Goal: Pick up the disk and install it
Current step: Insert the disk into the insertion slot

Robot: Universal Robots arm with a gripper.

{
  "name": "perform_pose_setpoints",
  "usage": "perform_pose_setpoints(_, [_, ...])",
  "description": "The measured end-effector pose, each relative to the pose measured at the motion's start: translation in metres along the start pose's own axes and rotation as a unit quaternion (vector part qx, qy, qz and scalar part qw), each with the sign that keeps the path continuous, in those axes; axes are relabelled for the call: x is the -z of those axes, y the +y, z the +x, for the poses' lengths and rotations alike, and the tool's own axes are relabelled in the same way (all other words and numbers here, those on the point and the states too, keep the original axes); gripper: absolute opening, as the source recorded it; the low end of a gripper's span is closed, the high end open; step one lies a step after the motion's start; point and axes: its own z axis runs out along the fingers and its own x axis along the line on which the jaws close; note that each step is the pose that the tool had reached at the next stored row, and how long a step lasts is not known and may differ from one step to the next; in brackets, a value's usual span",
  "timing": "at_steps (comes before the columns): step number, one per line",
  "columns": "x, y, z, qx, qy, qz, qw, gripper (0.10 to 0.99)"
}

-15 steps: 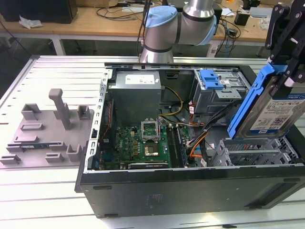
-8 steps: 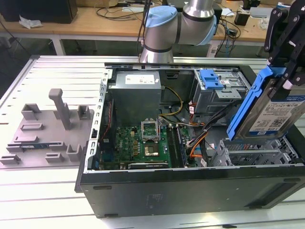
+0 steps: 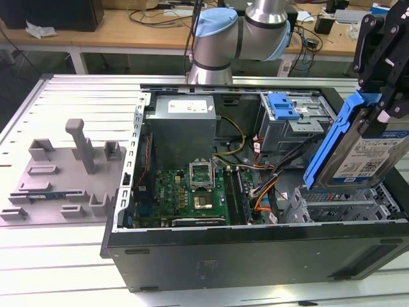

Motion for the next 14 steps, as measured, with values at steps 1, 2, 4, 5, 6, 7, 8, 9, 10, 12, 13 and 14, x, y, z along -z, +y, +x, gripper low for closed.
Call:
perform_pose_setpoints(1, [-0.0006, 0.0000, 0.0000, 0.000, 0.0000, 0.0000, 1.0000, 0.365])
perform_pose_setpoints(2, [-0.0010, 0.0000, 0.0000, 0.000, 0.0000, 0.0000, 1.0000, 0.365])
perform_pose_setpoints(4, [-0.0020, 0.0000, 0.0000, 0.000, 0.0000, 0.0000, 1.0000, 0.365])
perform_pose_setpoints(5, [-0.0025, 0.0000, 0.0000, 0.000, 0.0000, 0.0000, 1.0000, 0.365])
perform_pose_setpoints(6, [-0.0029, 0.0000, 0.0001, 0.000, 0.0000, 0.0000, 1.0000, 0.365])
perform_pose_setpoints(7, [-0.0035, 0.0000, 0.0001, 0.000, 0.0000, 0.0000, 1.0000, 0.365])
perform_pose_setpoints(8, [-0.0038, 0.0000, 0.0002, 0.000, 0.0000, 0.0000, 1.0000, 0.365])
perform_pose_setpoints(9, [-0.0044, -0.0001, 0.0003, 0.000, 0.0000, 0.0000, 1.0000, 0.365])
perform_pose_setpoints(10, [-0.0049, -0.0001, 0.0004, 0.000, 0.0000, 0.0000, 1.0000, 0.365])
perform_pose_setpoints(12, [-0.0059, -0.0001, 0.0006, 0.000, 0.0000, 0.0000, 1.0000, 0.365])
perform_pose_setpoints(13, [-0.0063, -0.0001, 0.0006, 0.000, 0.0000, 0.0000, 1.0000, 0.365])
perform_pose_setpoints(14, [-0.0068, -0.0001, 0.0007, 0.000, 0.0000, 0.0000, 1.0000, 0.365])
